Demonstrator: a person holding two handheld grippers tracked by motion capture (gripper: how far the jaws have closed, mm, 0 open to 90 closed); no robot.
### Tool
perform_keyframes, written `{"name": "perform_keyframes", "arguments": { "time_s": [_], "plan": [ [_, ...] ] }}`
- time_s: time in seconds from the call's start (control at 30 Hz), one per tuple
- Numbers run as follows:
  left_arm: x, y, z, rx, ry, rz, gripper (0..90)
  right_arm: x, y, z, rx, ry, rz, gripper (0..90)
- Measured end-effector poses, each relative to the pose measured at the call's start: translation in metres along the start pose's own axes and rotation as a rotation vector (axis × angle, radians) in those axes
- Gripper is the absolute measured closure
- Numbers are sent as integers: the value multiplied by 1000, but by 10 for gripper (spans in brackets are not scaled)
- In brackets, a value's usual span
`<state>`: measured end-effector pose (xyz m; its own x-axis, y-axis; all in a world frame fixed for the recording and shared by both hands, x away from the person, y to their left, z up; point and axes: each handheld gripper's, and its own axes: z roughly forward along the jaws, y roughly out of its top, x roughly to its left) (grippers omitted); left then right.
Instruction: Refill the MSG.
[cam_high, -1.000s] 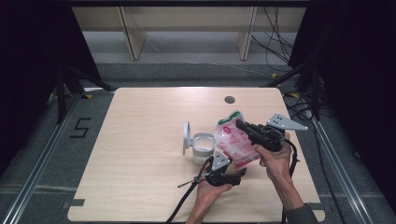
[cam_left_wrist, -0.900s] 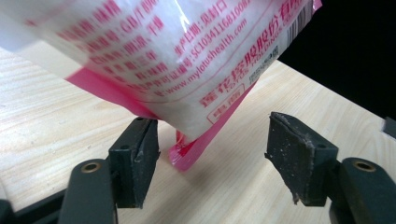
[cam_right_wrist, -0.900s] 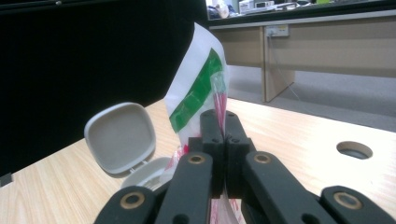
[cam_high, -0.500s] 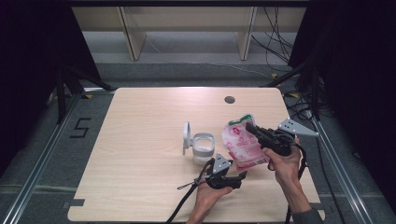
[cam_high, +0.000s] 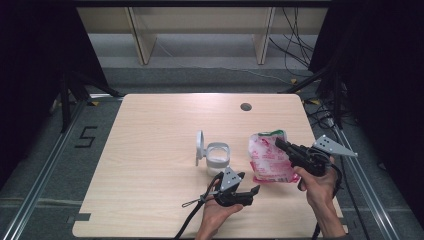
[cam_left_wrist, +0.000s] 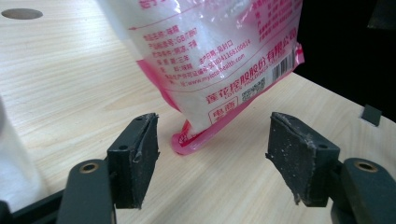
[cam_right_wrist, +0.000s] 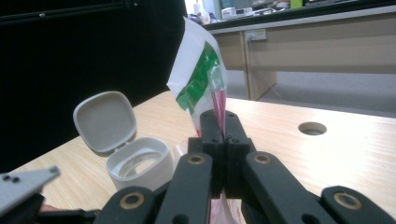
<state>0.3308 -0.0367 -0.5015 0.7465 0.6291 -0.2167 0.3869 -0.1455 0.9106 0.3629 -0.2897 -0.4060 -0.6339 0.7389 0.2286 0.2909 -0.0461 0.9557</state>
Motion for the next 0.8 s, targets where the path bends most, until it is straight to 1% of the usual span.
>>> {"name": "perform_keyframes", "arguments": {
  "time_s": [0.03,0.07,0.1,0.13,0.17,0.2,0.23,0.27,0.33,0.37,0.4,0.43,0.47,0.5,0.57,0.6,0.63,0.67,0.7,0.73,0.77,0.8],
  "plan": [
    [0,0,-2,-6,-5,4,331,-2,-1,-1,-6,-4,-24,900],
    [-1,0,-4,-10,-2,9,331,-2,-1,-1,-6,-4,-24,900],
    [-1,1,-6,-16,-5,12,331,-2,-3,-6,-6,-24,-11,900],
    [-1,1,-9,-22,-9,13,330,-4,-4,-8,-4,-24,-28,900],
    [-1,1,-11,-17,-10,17,330,-4,-4,-8,-4,-24,-28,900],
    [-1,1,-13,-17,-3,20,330,-4,-5,-9,-7,-25,-10,900],
    [-1,1,-15,-18,-9,23,330,-6,-6,-11,-8,-35,-23,900],
    [-1,0,-16,-17,-8,21,330,-7,-8,-14,-7,-36,-15,900],
    [0,-1,-19,-15,-8,24,330,-9,-9,-15,-6,-39,-23,900],
    [1,-1,-19,-27,-19,19,330,-10,-10,-17,-5,-52,-31,900],
    [1,-2,-23,-22,-11,18,331,-12,-12,-19,-7,-61,-1,900],
    [1,-2,-23,-22,-11,18,331,-14,-12,-20,-14,-60,-13,900],
    [2,-2,-25,-26,-9,20,331,-13,-13,-21,-6,-69,8,900],
    [2,-2,-26,-34,-3,13,331,-15,-13,-22,-5,-71,3,900],
    [2,-2,-28,-28,-9,20,331,-18,-14,-23,-9,-70,-18,900],
    [3,-2,-31,-26,-8,22,331,-18,-15,-23,-6,-79,4,900],
    [3,-2,-32,-30,-4,21,331,-21,-16,-22,-23,-76,-6,900],
    [3,-1,-35,-26,2,27,331,-20,-17,-23,-16,-88,11,900],
    [3,-2,-35,-38,-6,22,331,-21,-17,-23,-19,-82,10,900],
    [3,-2,-37,-30,5,26,331,-23,-16,-25,-4,-88,4,900],
    [4,-2,-37,-40,-3,17,331,-24,-17,-24,-2,-86,4,900],
    [4,-2,-37,-40,-3,17,330,-24,-17,-24,4,-94,7,900]
  ]
}}
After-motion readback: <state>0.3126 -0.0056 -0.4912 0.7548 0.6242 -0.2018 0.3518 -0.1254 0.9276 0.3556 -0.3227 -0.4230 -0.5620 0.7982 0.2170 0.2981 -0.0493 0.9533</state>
